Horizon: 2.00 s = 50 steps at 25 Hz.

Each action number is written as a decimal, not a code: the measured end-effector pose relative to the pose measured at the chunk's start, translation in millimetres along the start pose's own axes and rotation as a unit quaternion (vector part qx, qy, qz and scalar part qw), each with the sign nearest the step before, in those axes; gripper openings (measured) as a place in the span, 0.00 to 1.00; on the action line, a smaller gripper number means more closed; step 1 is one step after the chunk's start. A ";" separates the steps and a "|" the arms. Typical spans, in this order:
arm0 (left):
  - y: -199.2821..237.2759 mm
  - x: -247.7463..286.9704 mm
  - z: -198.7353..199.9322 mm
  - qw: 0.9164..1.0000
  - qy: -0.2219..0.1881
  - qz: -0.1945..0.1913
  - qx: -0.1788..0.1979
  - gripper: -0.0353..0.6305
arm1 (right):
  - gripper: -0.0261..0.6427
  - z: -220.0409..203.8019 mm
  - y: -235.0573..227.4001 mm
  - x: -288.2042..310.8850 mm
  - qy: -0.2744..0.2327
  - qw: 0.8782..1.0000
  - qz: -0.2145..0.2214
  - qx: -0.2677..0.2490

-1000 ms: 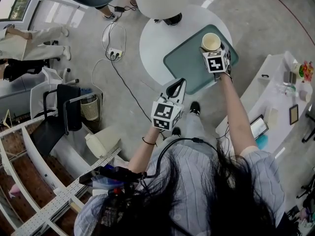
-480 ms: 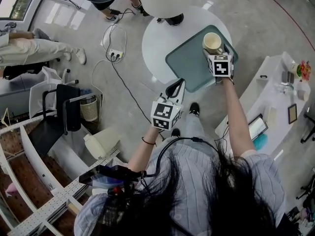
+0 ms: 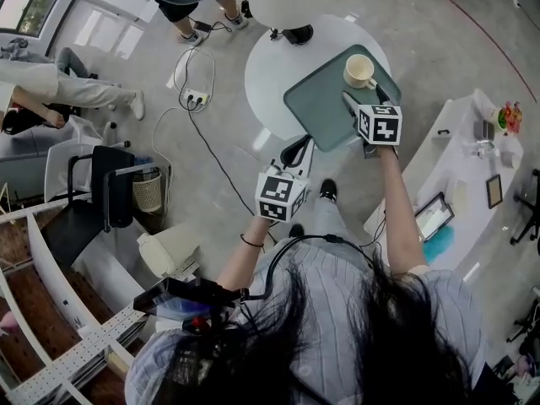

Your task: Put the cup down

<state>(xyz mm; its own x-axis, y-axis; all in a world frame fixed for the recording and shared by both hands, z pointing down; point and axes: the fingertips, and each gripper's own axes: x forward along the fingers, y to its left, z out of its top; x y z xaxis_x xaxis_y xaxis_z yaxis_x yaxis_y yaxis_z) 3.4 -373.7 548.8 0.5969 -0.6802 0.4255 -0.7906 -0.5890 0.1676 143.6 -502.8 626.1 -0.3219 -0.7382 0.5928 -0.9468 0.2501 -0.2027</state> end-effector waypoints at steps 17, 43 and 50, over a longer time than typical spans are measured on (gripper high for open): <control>-22.5 -90.8 -0.1 0.999 -0.044 -0.005 0.016 0.08 | 0.64 -5.5 102.5 -120.6 -0.068 0.995 0.048 0.062; -35.1 -266.8 -72.4 0.996 -0.085 -0.029 0.004 0.08 | 0.18 -115.6 283.0 -251.0 -0.098 0.992 0.032 0.077; -63.1 -279.5 -88.3 0.995 -0.084 -0.060 -0.005 0.08 | 0.17 -143.8 288.8 -289.8 -0.086 0.994 0.008 0.066</control>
<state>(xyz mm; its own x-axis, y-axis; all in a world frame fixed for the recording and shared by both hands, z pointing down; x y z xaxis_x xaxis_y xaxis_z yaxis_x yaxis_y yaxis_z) -125.6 -107.9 497.8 0.7005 -0.6692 0.2478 -0.7134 -0.6659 0.2182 -36.7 -126.6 507.9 -0.3211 -0.8342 0.4484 -0.9295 0.1868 -0.3181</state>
